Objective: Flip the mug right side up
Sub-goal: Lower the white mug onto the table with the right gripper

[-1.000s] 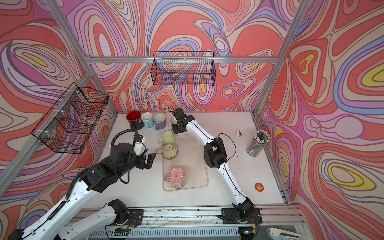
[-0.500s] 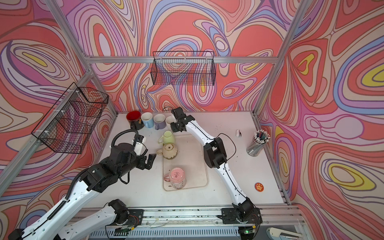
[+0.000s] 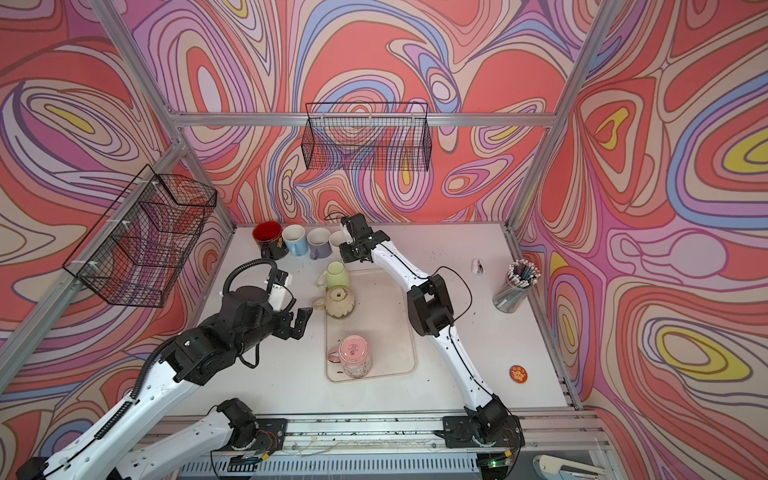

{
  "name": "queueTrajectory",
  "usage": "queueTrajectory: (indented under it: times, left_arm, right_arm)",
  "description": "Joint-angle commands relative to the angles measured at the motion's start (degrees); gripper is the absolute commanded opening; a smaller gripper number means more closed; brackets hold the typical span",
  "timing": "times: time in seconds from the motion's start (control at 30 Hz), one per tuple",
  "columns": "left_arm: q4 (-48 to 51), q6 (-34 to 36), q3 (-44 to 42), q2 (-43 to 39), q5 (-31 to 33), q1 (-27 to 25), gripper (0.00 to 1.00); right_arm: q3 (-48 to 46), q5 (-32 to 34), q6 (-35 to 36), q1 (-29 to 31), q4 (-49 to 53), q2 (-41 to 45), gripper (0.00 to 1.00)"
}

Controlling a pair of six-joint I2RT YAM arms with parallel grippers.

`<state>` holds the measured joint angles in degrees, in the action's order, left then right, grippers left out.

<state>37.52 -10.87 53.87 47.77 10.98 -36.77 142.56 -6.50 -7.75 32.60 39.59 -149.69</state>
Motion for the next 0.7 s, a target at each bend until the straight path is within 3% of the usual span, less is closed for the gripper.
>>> queueTrajectory:
  times: [0.0,0.4,0.67]
  left_arm:
    - [0.2,0.8,-0.6,0.2,1.0,-0.2,1.00]
    - [0.1,1.2,-0.8,0.7,1.9,-0.2,1.00]
    - [0.6,1.4,-0.1,3.2,2.4,-0.2,0.98]
  right_arm:
    - [-0.4,-0.9,0.9,0.2,-2.5,0.9,0.27]
    - [-2.1,-1.3,1.7,0.2,-3.2,2.5,0.32]
    - [-9.8,-1.4,2.3,0.2,-6.1,9.6,0.59]
